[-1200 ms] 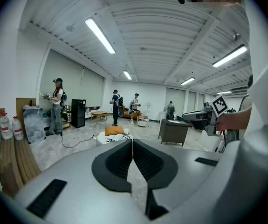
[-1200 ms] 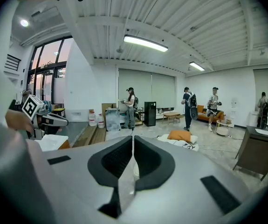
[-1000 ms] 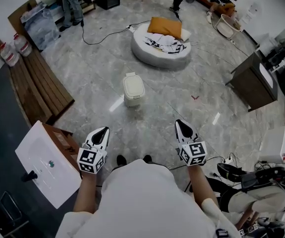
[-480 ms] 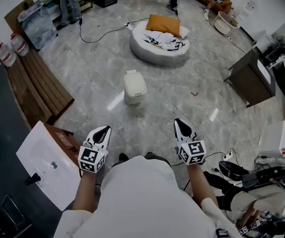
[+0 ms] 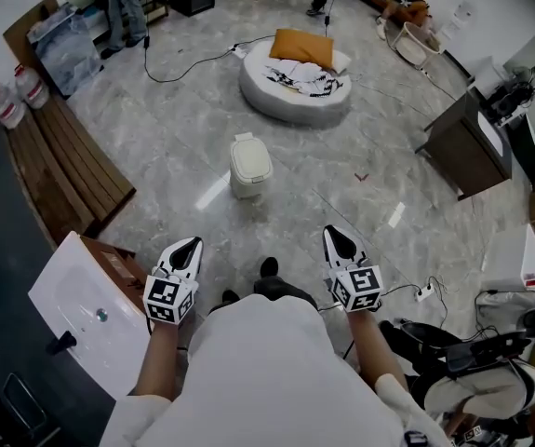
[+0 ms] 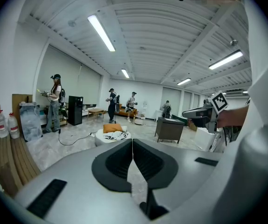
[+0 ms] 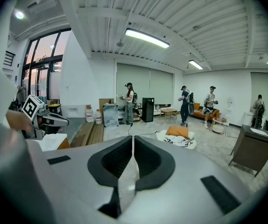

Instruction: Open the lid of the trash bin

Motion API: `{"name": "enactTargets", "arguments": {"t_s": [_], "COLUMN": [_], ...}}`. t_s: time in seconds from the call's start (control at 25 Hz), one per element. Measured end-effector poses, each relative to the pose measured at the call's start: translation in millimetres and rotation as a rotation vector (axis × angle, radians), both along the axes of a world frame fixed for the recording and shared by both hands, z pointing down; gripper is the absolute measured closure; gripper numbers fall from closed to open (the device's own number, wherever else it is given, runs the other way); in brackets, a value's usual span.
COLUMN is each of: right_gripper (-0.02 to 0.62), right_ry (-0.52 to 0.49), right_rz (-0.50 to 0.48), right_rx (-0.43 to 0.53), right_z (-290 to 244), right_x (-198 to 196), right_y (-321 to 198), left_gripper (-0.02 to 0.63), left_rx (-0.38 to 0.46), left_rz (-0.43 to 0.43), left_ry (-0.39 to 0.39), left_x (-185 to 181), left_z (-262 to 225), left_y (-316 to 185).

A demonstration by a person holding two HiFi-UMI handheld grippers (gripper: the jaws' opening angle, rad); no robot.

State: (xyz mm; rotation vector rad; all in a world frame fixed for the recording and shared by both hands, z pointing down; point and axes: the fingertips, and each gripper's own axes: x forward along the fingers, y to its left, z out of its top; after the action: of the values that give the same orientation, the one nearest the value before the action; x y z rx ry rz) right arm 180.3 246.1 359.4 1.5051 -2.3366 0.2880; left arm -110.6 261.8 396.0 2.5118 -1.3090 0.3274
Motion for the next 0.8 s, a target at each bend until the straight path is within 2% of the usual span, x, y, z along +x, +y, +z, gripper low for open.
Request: {"name": "enactTargets", "arguments": {"t_s": [0.36, 0.8], "right_gripper": [0.56, 0.56], "right_ry": [-0.006, -0.036], "right_rz": [-0.016, -0.065], "right_rx": [-0.009, -0.032], "right_z": [4.7, 20.4], "right_x": [9.1, 18.1], "right_y": [-39.2, -117.5], "left_gripper": [0.588, 0.588], "left_rx": [-0.007, -0.012], "left_rz": [-0.028, -0.078], "left_ry": [-0.019, -0.036], "left_x": [2.5, 17.0], "left_z": [2.2, -0.2], "left_y": [-24.3, -86.8]}}
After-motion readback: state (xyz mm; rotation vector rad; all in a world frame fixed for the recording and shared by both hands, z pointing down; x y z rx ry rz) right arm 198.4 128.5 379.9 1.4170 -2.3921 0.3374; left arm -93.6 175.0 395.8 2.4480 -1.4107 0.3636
